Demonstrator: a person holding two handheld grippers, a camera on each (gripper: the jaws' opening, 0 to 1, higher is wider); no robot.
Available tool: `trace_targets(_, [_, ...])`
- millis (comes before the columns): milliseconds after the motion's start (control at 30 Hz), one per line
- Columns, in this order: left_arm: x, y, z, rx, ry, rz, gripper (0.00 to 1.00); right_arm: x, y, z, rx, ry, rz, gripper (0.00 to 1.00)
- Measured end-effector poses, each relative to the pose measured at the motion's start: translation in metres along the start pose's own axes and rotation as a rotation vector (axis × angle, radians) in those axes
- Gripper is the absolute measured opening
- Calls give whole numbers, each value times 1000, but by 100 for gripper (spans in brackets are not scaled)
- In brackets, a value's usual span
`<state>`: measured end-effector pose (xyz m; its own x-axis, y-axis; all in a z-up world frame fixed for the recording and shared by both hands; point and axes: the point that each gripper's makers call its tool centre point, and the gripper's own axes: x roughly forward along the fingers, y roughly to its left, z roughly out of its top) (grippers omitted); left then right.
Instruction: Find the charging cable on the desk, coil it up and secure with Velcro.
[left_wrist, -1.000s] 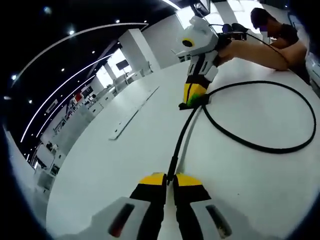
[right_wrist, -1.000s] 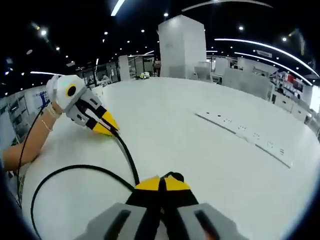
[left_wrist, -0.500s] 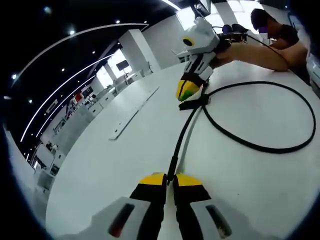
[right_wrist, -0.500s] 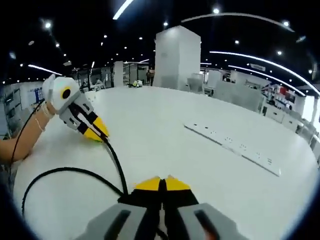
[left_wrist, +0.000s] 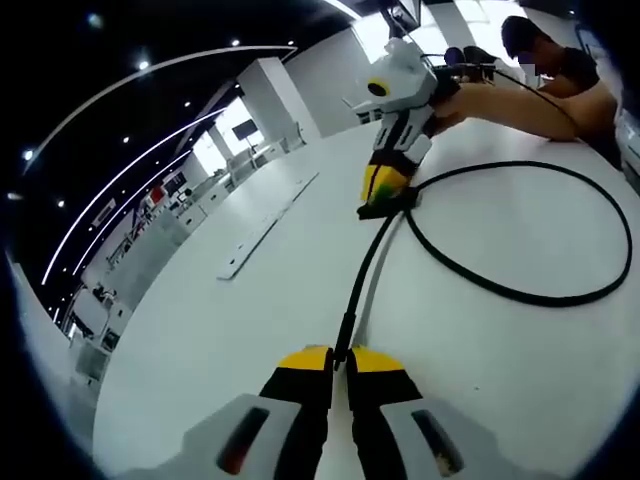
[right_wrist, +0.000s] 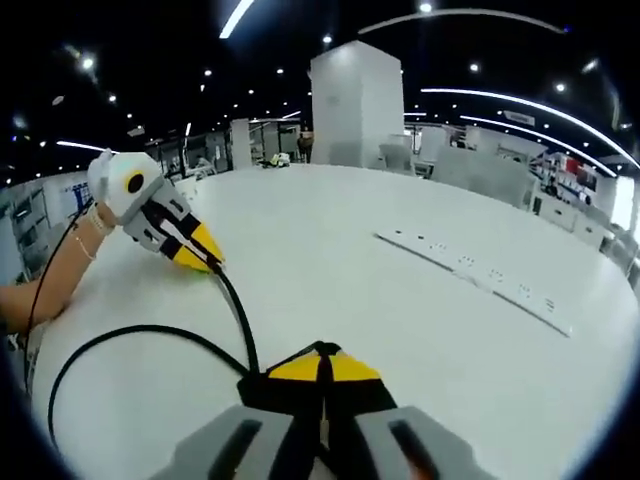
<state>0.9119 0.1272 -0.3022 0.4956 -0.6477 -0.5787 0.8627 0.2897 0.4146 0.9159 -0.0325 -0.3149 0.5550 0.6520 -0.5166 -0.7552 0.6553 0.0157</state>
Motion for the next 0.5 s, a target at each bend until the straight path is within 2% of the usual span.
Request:
trace_targets(400, [0, 1, 0, -7, 2, 0, 8, 8, 0, 7, -16, 10, -12, 2])
trace_targets(500, [-1, 4, 5, 12, -16, 6, 18, 8, 1, 7, -15, 8, -12, 2])
